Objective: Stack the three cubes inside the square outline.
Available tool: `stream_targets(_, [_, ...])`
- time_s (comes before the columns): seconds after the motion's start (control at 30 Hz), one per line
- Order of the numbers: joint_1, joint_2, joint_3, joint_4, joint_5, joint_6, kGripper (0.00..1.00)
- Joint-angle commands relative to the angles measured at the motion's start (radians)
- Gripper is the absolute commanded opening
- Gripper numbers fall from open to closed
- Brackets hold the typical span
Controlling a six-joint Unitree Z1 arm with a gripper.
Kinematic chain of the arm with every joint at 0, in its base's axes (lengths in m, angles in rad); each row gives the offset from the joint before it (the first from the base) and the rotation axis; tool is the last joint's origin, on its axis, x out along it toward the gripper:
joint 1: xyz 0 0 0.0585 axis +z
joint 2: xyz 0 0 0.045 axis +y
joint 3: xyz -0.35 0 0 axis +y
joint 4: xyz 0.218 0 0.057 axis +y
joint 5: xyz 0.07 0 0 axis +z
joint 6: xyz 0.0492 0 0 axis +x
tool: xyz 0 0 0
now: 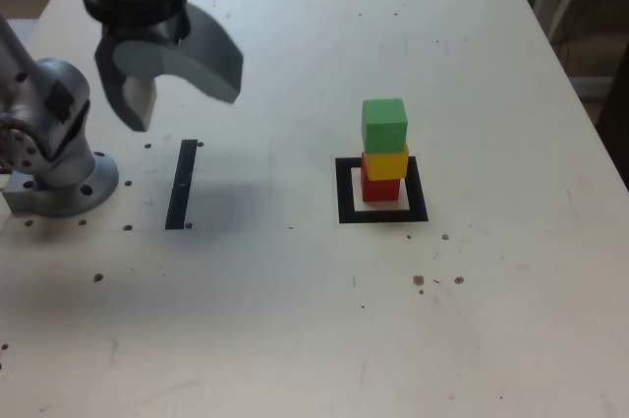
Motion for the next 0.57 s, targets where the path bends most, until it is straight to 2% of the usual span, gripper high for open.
stream_targets(0.0, [0.005,-0.020,0.048,-0.054,-0.003,0.005,1.00])
stream_targets(0.27, [0.000,0.015,0.186,-0.189,-0.024,0.009,1.00])
stream_targets(0.43, [-0.001,0.081,0.221,-0.226,-0.057,0.011,0.99])
stream_targets(0.53, [-0.001,0.106,0.228,-0.237,-0.064,0.014,0.99])
